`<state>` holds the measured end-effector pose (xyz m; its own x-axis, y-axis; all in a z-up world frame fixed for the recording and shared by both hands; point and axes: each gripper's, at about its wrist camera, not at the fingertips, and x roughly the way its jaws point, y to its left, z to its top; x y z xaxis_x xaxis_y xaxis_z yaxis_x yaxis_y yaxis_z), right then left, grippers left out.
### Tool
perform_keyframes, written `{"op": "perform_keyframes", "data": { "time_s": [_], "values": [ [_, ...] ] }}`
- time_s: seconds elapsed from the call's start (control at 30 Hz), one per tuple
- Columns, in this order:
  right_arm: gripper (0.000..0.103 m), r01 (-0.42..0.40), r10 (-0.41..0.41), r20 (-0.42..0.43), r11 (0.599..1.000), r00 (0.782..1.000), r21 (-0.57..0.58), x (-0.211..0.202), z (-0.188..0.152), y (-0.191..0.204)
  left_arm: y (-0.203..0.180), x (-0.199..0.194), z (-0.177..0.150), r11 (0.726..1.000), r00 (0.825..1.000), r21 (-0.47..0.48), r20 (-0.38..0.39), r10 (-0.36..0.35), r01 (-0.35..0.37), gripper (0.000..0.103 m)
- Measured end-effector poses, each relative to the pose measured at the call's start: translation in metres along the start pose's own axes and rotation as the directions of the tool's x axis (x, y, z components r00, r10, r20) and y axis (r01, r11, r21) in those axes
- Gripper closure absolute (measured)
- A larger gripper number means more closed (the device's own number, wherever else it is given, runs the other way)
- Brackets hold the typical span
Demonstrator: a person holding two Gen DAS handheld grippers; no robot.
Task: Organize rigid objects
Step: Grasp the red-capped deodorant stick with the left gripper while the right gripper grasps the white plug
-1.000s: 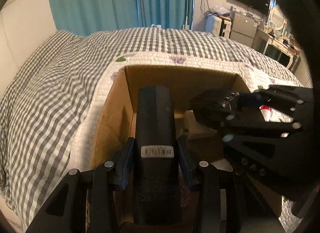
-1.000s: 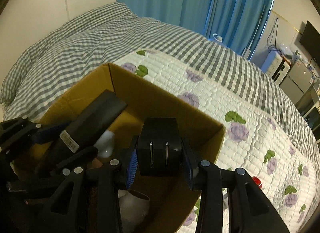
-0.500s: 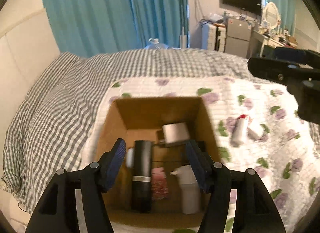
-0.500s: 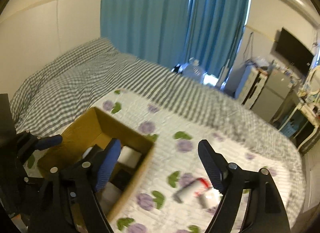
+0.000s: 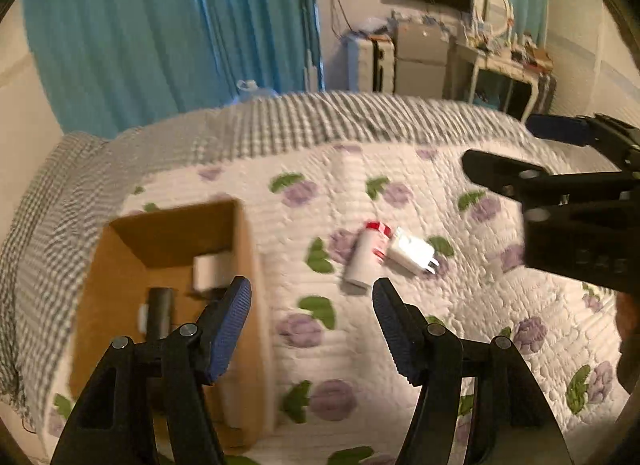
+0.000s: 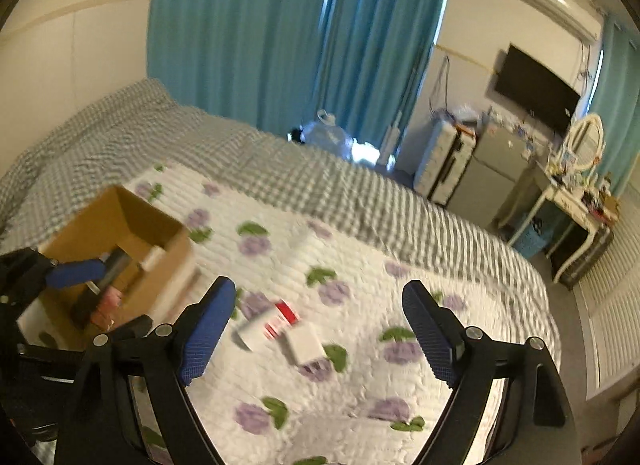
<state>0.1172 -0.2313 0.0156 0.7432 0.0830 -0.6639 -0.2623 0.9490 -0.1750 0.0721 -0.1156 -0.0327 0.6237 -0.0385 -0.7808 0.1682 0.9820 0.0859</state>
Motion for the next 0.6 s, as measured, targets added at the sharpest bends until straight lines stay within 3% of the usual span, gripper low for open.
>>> {"op": "perform_keyframes", "data": {
  "time_s": [0.2,0.43,0.53,0.6],
  "values": [
    [0.018,-0.028,0.027,-0.131,1.000,0.991,-0.007,0.068,-0.046,-0.016,-0.036,0.056,-0.015,0.998,0.995,0.059,-0.096,0.003,0.002,0.037],
    [0.019,-0.134,0.099,-0.309,0.987,0.946,-0.092,0.152,-0.081,-0.001,-0.046,0.106,-0.022,0.998,0.988,0.049,-0.149,0.032,-0.025,0.037],
    [0.027,-0.165,0.136,-0.351,0.985,0.927,-0.056,0.177,-0.083,-0.005,-0.047,0.122,-0.022,0.997,0.987,0.058,-0.151,0.049,-0.040,0.037],
    [0.038,-0.179,0.154,-0.368,0.983,0.917,-0.035,0.189,-0.083,-0.008,-0.046,0.130,-0.021,0.996,0.988,0.063,-0.141,0.067,-0.058,0.037]
  ]
}}
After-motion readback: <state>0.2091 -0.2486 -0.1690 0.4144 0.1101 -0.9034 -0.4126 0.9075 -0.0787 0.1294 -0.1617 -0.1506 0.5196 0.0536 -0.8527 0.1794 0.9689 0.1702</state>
